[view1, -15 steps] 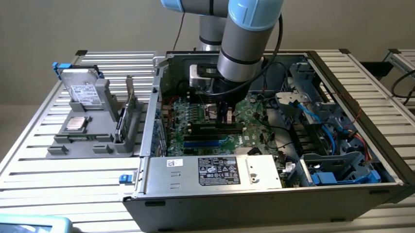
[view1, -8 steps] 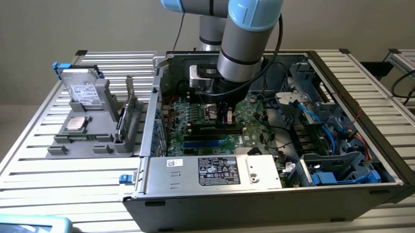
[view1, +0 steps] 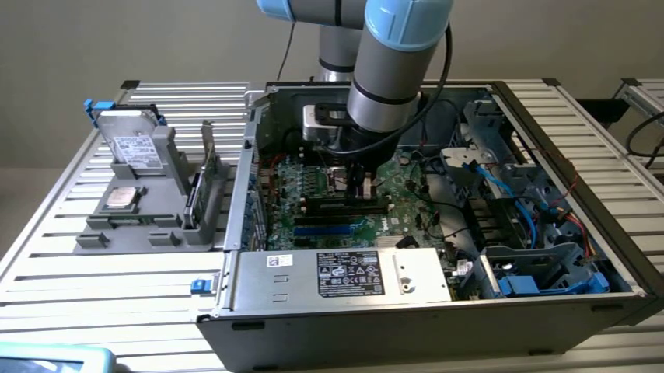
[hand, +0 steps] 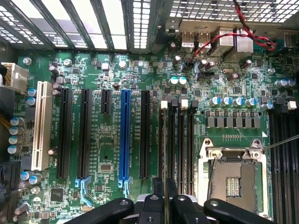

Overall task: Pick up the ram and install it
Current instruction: 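Insert the ram into the slot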

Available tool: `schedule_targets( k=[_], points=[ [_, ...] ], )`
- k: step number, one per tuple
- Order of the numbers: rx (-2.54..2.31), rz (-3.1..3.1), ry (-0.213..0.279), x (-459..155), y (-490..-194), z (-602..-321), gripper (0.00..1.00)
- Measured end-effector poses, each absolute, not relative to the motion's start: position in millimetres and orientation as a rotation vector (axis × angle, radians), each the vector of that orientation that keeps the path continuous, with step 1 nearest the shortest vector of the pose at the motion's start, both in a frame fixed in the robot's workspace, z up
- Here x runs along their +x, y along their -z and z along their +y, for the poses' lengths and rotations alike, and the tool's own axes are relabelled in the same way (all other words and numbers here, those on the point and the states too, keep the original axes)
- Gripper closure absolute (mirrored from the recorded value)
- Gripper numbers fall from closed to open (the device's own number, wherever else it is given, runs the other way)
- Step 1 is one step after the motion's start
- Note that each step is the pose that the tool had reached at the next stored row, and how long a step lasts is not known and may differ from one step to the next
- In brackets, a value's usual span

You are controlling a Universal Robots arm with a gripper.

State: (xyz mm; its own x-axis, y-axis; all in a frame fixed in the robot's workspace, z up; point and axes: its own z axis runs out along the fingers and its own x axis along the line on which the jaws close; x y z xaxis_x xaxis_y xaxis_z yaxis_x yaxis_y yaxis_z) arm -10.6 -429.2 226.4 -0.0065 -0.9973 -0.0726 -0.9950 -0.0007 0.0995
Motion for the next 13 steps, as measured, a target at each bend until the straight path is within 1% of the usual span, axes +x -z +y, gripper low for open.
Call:
schedule_targets(
  k=[13],
  points=[
    [2.161,-2.254,0.191,-11.8,-224.5,-429.2,0.86]
  ],
)
